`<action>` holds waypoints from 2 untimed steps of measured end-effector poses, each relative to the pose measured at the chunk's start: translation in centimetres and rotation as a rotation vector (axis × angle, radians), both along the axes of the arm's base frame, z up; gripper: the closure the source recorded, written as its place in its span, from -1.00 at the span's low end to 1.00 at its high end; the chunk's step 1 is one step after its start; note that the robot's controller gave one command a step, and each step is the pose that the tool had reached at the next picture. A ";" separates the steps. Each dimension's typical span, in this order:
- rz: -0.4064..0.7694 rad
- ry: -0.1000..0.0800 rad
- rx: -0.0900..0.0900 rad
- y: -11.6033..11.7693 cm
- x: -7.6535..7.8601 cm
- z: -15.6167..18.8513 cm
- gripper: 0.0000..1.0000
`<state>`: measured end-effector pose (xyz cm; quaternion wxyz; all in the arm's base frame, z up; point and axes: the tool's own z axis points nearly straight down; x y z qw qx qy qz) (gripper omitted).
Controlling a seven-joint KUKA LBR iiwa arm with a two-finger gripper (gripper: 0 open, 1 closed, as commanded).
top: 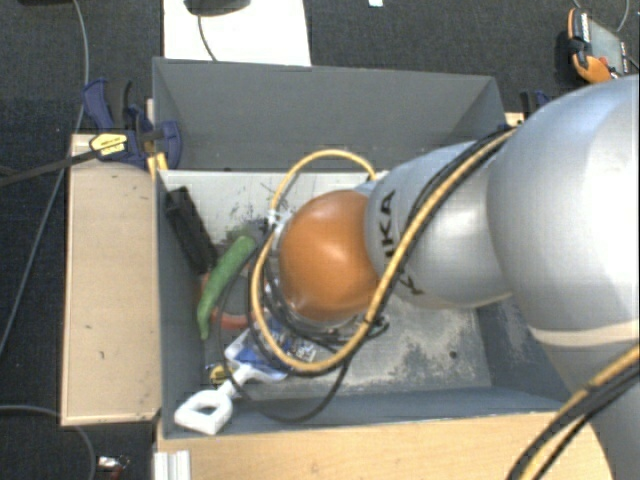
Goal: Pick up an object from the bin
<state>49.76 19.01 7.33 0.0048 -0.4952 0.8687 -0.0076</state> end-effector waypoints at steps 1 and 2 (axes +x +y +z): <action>-0.001 0.000 0.000 0.0 0.0 0.0 1.00; -0.005 0.008 0.004 0.2 -0.3 3.6 1.00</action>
Offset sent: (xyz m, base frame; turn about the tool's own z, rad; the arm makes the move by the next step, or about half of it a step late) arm 0.0001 0.0000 0.0854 0.0012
